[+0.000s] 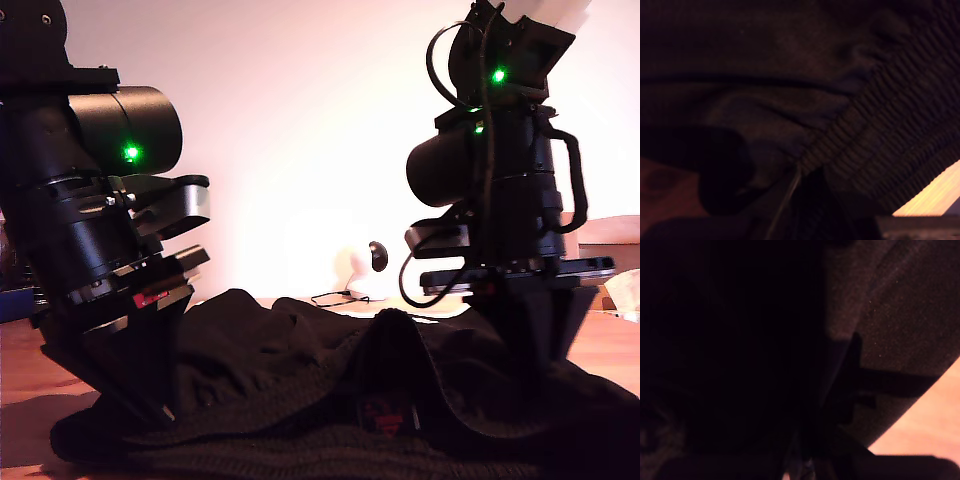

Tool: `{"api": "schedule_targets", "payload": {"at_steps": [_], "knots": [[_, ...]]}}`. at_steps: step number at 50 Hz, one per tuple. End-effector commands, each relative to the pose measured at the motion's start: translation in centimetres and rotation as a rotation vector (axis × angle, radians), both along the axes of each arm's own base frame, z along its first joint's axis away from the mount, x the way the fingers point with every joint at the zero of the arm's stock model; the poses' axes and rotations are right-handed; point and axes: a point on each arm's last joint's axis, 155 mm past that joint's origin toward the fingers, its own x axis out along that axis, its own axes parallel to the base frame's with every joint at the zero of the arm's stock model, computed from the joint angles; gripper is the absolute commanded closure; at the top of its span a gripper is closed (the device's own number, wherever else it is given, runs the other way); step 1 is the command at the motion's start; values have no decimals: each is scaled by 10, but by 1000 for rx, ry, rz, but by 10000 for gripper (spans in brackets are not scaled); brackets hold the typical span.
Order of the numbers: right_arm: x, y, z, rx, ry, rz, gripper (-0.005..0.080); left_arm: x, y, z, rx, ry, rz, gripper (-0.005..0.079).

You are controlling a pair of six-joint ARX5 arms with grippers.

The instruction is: Fold the shorts in front of you. After folding it, place it to the left side.

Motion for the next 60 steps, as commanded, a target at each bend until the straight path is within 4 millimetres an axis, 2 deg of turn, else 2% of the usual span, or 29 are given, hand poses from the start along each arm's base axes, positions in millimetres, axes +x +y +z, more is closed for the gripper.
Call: {"api": "schedule_targets", "payload": {"at_steps": [1,13,22,29,43,51,60], "knots": [[-8,-6,-4,-24,32,4,765,-31,36,-46,146,114,12,618],[-10,-24,13,-116,24,20,765,-26,43,-48,188,80,-23,618],[-15,-43,19,-204,43,37,765,-30,50,-49,219,90,-40,618],[-8,-57,25,-282,9,50,765,-34,58,-50,248,107,-57,618],[18,-57,56,-279,-67,47,765,-40,69,-51,280,136,-71,618],[11,-64,64,-297,-29,48,765,-44,80,-52,331,146,-65,618],[11,-83,67,-329,-7,35,765,-46,90,-52,360,165,-43,618]]}}
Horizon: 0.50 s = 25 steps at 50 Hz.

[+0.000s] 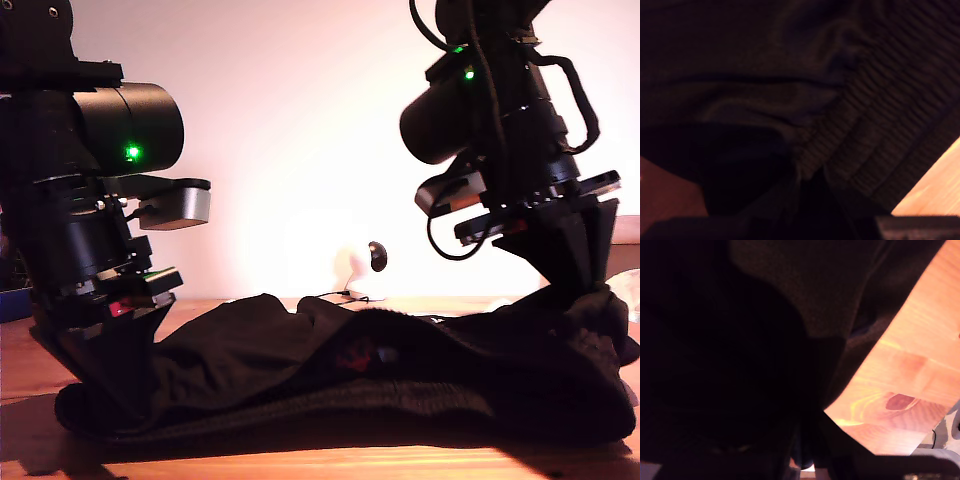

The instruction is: Fold the shorts in front of you. After folding it, place it to the left side.

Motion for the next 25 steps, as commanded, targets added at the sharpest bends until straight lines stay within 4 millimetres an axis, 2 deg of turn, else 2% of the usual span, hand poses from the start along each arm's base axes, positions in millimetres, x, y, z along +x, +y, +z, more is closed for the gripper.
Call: {"api": "schedule_targets", "payload": {"at_steps": [1,15,21,25], "knots": [[-2,-30,10,-62,4,-33,765,-52,62,-48,205,208,60,618],[9,-54,7,-47,-24,-122,765,-51,78,-48,224,230,121,618],[14,-53,3,-26,-44,-132,765,-48,80,-48,219,225,134,617],[14,-42,-1,31,-39,-141,763,-46,80,-48,215,219,140,617]]}}
